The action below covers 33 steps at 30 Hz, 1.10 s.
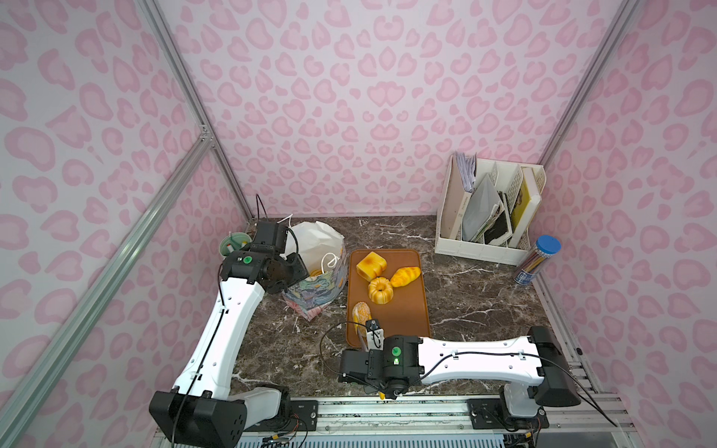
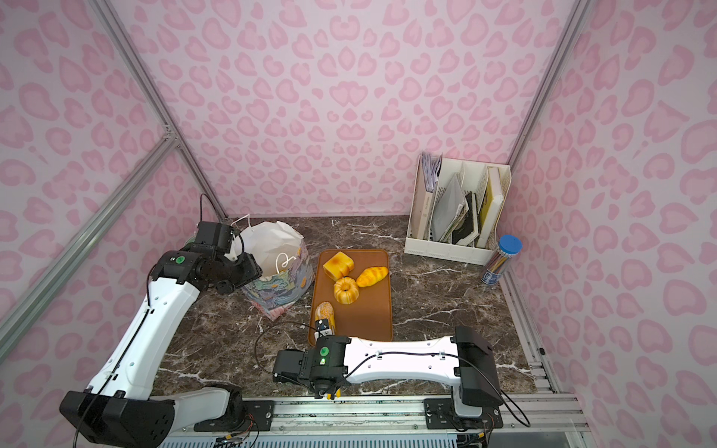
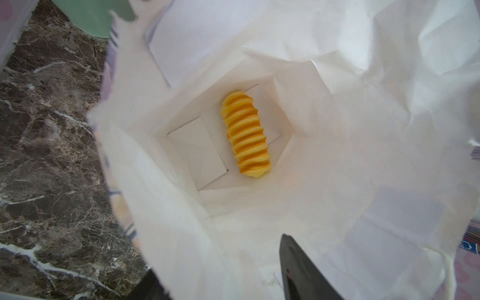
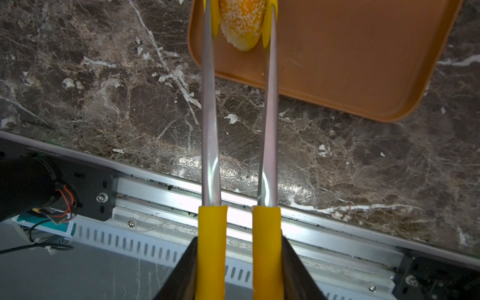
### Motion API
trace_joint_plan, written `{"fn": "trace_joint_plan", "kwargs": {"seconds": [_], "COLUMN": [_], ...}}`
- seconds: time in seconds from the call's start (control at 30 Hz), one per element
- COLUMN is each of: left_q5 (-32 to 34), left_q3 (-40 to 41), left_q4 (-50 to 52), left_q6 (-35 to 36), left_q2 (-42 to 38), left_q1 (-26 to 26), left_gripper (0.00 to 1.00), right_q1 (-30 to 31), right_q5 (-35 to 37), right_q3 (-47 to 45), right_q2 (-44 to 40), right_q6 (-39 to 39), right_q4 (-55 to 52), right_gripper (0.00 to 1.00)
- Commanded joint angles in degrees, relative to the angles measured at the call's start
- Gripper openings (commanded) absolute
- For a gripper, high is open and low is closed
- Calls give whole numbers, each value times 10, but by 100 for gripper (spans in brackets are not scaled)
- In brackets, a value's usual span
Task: Pack bread into a paper bag
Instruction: Pick up the fake bread from the plate, then place the fake bread in the paper bag.
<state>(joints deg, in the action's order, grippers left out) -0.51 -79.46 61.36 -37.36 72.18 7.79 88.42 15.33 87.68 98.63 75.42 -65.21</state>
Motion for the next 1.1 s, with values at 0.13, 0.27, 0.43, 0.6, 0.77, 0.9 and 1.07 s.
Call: {"fn": "trace_joint_plan", "kwargs": {"seconds": [0.13, 0.27, 0.43, 0.6, 0.77, 0.9, 1.07], "left_q5": [-5, -5, -5, -6, -4, -3, -6], "left_q3": [-1, -2, 0, -1, 1, 3, 9], "left_q4": [-9, -9, -10, -12, -12, -14, -19], "left_q6": [0, 1, 1, -1, -3, -6, -11], "left_q2": [2, 2, 2, 3, 2, 2, 2], "left_q1": [0, 0, -1, 0, 0, 0, 0], "left_gripper": [60, 60, 60, 60, 60, 60, 60], "right_q1": [1, 2, 1, -4, -32, -64, -104], "right_q5": [60, 77, 108, 154, 181, 200, 212], "right_q3": [47, 72, 106, 114, 123, 168, 242], "right_q2": [-11, -14, -29, -63, -94, -82, -42], "right_q6": [23, 31, 23, 17, -8, -65, -166], "right_q4": [-69, -89, -100, -100, -100, -99, -60], "right_gripper": [21, 18, 15, 14, 13, 13, 13]}}
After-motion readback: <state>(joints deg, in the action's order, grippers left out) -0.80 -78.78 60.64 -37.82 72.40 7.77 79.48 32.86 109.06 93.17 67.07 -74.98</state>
